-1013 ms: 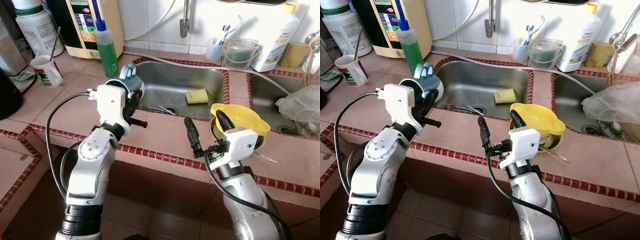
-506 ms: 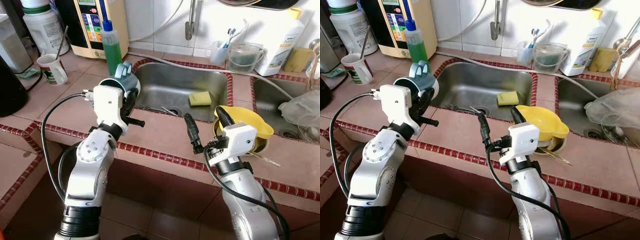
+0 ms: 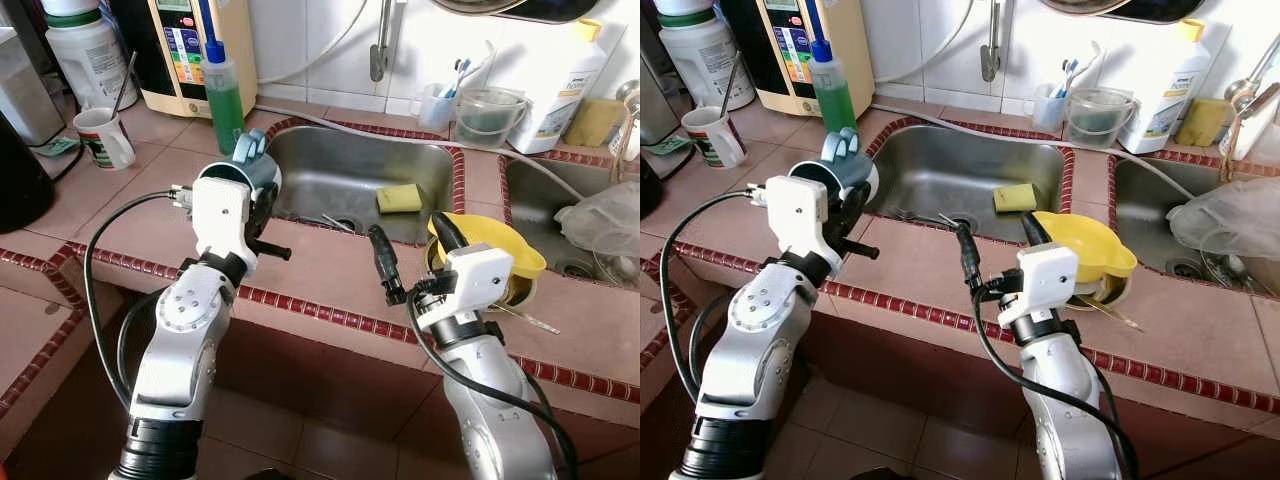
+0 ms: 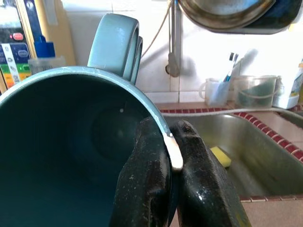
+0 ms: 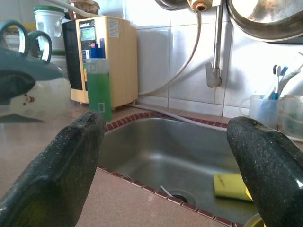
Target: Kitchen organization
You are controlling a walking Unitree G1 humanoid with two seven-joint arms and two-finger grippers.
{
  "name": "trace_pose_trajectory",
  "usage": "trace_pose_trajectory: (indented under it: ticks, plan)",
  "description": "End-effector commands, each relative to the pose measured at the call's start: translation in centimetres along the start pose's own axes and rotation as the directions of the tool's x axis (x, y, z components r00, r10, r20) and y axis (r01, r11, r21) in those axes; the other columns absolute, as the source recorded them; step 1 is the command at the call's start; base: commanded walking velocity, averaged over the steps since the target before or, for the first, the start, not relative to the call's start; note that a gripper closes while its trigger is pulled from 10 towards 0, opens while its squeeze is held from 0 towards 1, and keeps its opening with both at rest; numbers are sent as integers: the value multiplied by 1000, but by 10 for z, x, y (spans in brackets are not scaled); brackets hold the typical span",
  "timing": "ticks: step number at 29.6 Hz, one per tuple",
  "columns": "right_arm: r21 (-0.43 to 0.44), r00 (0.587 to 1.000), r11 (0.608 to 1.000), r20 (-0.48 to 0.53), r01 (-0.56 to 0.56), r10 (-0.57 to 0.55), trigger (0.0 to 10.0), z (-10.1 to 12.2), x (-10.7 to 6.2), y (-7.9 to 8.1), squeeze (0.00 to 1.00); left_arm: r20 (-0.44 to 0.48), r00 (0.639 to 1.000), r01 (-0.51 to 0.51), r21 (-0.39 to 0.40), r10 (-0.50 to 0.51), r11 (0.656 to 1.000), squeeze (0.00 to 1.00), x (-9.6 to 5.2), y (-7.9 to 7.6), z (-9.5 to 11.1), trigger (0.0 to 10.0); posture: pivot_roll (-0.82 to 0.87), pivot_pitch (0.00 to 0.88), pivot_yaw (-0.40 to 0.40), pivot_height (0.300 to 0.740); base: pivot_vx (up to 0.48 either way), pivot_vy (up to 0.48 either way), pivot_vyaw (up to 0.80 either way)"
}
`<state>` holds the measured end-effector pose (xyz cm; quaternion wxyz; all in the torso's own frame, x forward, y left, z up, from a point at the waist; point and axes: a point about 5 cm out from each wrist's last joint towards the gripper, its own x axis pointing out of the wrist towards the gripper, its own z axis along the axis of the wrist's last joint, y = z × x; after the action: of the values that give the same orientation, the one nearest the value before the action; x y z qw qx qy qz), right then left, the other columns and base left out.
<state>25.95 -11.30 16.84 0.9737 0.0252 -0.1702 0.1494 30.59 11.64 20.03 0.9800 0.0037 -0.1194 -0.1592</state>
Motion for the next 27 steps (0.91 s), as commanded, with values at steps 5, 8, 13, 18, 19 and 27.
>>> trace_pose_trajectory:
  ticks: [5,8,13,18,19,27]
  plan:
    - [-6,1000,1000,15,-7,7,10000,2,2,-1,0,23,1000,0,13,0,1000,0,0,-1,5,10000,26,62,33,711,0,0,0]
    - [-10,1000,1000,13,-3,3,10000,3,2,-4,0,28,1000,2,14,-3,1000,0,1,-3,7,10000,0,65,24,711,0,0,0]
    - [-20,1000,1000,5,-4,4,10000,2,1,-8,0,26,1000,-10,9,10,1000,0,1,-4,6,10000,-21,58,9,711,0,0,0]
    - [-34,1000,999,2,-3,3,10000,3,1,-11,0,-16,1000,-3,2,3,1000,0,-1,-2,-2,10000,-53,58,8,711,0,0,0]
    - [-37,1000,999,0,1,-1,10000,4,0,-12,0,-24,1000,5,-1,-5,1000,0,-1,-3,-3,10000,-56,59,8,711,0,0,0]
    - [-69,999,997,-16,41,-42,10000,2,-8,-16,0,-62,996,61,-5,-61,998,0,-6,-10,-12,10000,-91,60,24,711,0,0,0]
